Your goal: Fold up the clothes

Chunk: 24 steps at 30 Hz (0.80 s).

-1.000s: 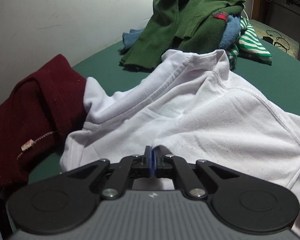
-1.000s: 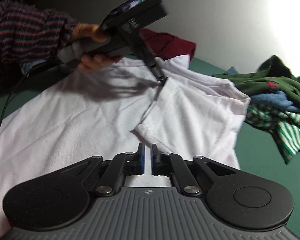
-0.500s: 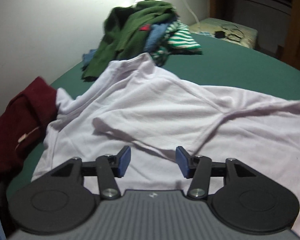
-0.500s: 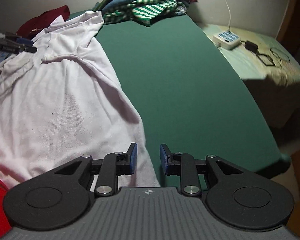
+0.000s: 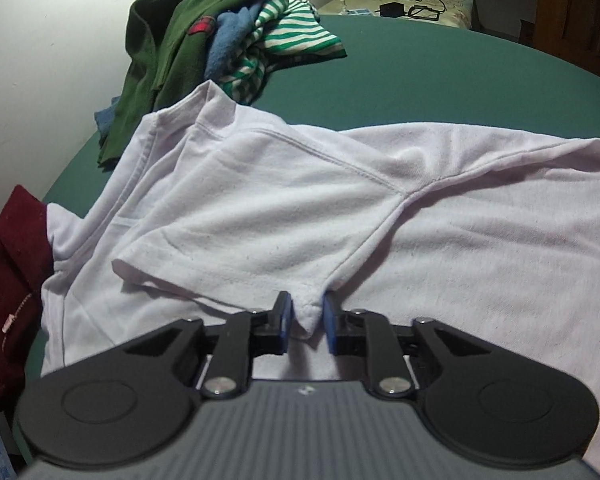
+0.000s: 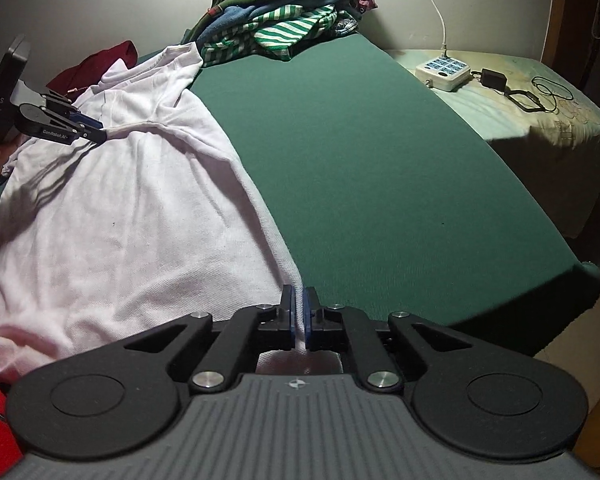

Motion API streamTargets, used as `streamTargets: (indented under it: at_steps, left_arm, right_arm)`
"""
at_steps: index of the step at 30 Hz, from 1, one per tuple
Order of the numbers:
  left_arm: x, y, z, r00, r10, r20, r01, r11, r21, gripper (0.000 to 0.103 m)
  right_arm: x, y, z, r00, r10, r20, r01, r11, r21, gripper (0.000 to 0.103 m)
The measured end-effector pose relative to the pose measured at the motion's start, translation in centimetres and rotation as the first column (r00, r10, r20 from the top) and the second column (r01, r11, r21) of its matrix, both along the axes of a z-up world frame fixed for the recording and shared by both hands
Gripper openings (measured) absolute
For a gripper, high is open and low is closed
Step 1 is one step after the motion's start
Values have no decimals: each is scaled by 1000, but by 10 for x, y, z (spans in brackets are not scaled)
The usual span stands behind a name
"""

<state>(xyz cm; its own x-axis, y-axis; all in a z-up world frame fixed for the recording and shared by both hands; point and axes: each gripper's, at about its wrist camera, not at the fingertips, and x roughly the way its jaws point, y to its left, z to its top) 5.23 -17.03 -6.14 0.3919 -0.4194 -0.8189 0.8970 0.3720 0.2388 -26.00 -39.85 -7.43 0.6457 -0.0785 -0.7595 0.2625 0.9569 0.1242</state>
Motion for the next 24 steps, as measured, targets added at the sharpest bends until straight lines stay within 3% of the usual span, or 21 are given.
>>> streamTargets:
  at_steps: [5, 12, 24]
  left_arm:
    - [-1, -3, 15, 996, 57, 67, -55, 998, -26, 7]
    - [11, 1, 34, 985, 157, 68, -149, 983, -105, 6]
    - [26, 12, 31, 969, 241, 52, -234, 965, -116, 6]
  right_arm:
    - [-2, -5, 9, 1000, 4, 28, -5, 999, 33, 2]
    - [-5, 15, 33, 992, 116, 42, -120, 987, 103, 2]
    - [7, 81, 20, 968, 249, 35, -249, 936, 249, 2]
